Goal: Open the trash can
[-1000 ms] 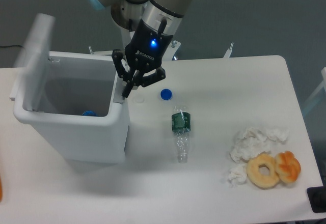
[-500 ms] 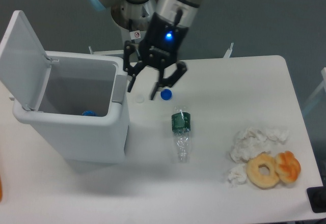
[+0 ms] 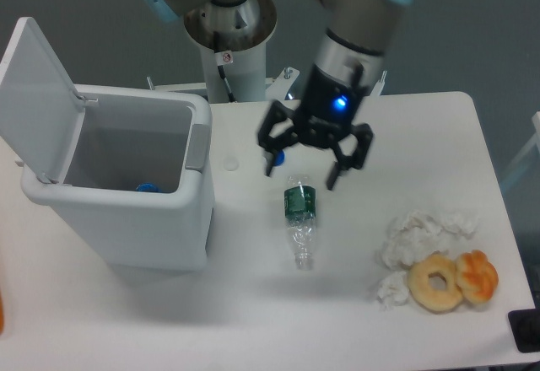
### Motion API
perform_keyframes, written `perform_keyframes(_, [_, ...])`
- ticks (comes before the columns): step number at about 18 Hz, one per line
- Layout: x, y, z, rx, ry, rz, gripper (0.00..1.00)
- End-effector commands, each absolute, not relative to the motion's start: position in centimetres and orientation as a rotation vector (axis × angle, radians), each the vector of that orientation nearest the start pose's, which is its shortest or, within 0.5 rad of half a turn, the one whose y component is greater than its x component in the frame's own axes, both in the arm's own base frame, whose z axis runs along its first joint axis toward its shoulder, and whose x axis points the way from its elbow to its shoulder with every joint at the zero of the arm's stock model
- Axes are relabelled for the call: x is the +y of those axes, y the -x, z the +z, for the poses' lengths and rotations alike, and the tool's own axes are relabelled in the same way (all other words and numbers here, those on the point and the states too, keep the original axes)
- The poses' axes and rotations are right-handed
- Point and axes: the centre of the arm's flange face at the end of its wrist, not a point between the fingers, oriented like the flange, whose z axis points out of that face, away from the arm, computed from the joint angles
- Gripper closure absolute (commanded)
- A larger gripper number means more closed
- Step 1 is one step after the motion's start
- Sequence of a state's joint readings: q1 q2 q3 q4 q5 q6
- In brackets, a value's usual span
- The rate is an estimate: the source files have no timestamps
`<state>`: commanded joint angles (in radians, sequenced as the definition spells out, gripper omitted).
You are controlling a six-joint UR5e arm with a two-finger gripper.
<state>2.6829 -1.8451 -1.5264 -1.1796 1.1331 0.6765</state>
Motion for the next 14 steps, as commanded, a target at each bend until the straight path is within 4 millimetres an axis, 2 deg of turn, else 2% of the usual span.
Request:
perform_keyframes(2, [42.3, 48.9, 38.4, -0.564, 2.748, -0.136, 0.0])
perform_keyframes(4, [42.3, 50.2, 36.4, -0.508, 2.838, -0.088, 0.0])
perform_keyframes(9, [41.3, 51.7, 32.9, -0.113, 3.058, 0.021, 0.0])
perform_keyframes(12, [40.9, 52.4, 31.9, 0.129, 3.108, 0.049, 0.0])
perform_keyframes(14, [40.2, 53.1, 32.0, 0.158, 3.106, 0.065, 0.0])
